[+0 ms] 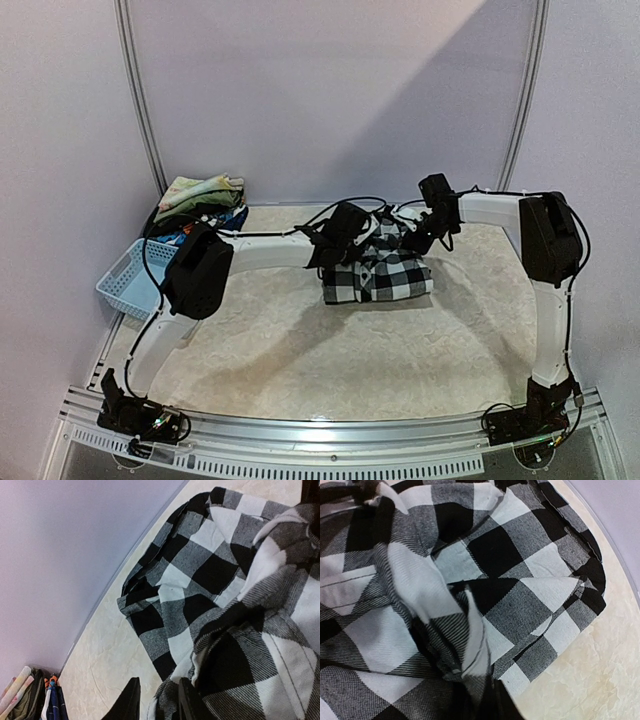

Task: Fold and stack the mixed laundry pile
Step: Fold the rectangle-folded shirt at the center of the board, then smooth out the 2/3-rectangle-folded shirt at the center of the board, then pick up the 2/3-rectangle-folded shirt from the center of the board.

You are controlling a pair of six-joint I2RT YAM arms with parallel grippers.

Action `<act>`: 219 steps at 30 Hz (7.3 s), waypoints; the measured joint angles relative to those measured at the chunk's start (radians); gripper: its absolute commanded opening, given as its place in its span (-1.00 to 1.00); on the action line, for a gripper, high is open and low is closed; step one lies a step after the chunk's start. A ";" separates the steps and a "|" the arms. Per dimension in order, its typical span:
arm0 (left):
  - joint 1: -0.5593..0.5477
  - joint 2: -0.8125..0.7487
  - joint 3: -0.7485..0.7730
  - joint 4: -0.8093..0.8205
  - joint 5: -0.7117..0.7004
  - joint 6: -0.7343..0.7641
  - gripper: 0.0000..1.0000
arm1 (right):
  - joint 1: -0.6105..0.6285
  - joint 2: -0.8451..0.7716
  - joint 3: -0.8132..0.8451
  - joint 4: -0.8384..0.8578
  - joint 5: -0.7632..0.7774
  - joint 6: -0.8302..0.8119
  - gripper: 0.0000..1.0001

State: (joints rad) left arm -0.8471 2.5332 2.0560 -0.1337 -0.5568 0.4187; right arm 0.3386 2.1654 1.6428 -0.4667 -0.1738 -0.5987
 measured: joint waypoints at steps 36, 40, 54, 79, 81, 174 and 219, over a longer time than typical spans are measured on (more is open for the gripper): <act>0.072 -0.395 -0.358 -0.140 0.822 -0.378 -0.46 | -0.066 -0.263 -0.190 -0.335 -0.552 0.046 -0.42; 0.146 -0.287 -0.336 -0.016 0.969 -0.641 -0.53 | -0.066 -0.161 -0.122 -0.373 -0.633 0.089 -0.48; 0.243 -0.037 -0.280 0.233 1.107 -1.086 -0.51 | -0.067 0.160 0.032 -0.416 -0.718 0.336 -0.49; 0.137 -0.299 -0.702 0.599 1.114 -1.213 -0.43 | -0.084 -0.068 -0.264 -0.328 -0.924 0.376 -0.42; 0.135 -0.211 -0.702 0.652 1.140 -1.293 -0.44 | -0.084 -0.020 -0.265 -0.310 -0.937 0.405 -0.44; -0.002 -0.597 -0.653 -0.143 0.780 0.139 0.17 | 0.079 -0.474 -0.465 -0.227 -0.204 -0.355 0.54; -0.117 -0.454 -0.648 -0.158 0.389 0.474 -1.00 | 0.205 -0.452 -0.631 0.047 0.142 -0.425 -0.90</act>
State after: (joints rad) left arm -0.9642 2.0789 1.4078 -0.2913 -0.1673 0.8925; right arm 0.5434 1.7138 1.0119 -0.4202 -0.0319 -1.0233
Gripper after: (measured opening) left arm 0.028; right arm 0.080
